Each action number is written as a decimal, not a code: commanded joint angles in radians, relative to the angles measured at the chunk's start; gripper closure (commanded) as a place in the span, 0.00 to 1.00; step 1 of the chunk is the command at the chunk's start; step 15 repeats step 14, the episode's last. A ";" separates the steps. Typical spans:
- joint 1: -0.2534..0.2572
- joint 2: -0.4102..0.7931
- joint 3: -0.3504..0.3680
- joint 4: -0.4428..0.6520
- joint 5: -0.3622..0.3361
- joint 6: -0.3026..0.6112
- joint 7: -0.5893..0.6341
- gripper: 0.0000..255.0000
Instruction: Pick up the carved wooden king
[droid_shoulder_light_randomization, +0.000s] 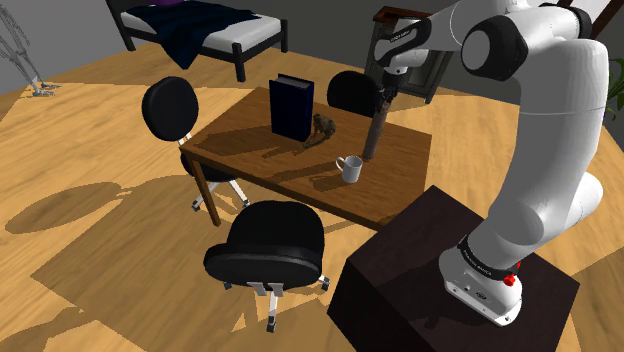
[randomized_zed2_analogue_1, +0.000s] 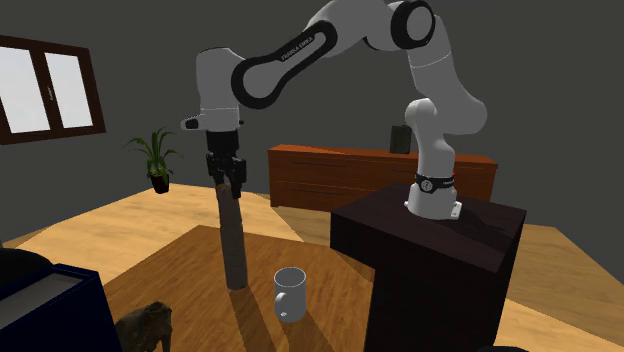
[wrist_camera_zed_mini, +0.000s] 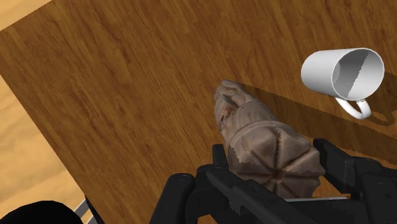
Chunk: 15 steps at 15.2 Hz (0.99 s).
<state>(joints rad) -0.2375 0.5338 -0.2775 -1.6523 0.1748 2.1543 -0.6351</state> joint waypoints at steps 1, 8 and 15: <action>0.000 -0.015 -0.003 0.005 -0.005 -0.019 0.001 1.00; 0.004 -0.056 -0.011 0.040 -0.019 -0.094 0.010 1.00; 0.006 -0.076 -0.015 0.067 -0.027 -0.140 0.015 1.00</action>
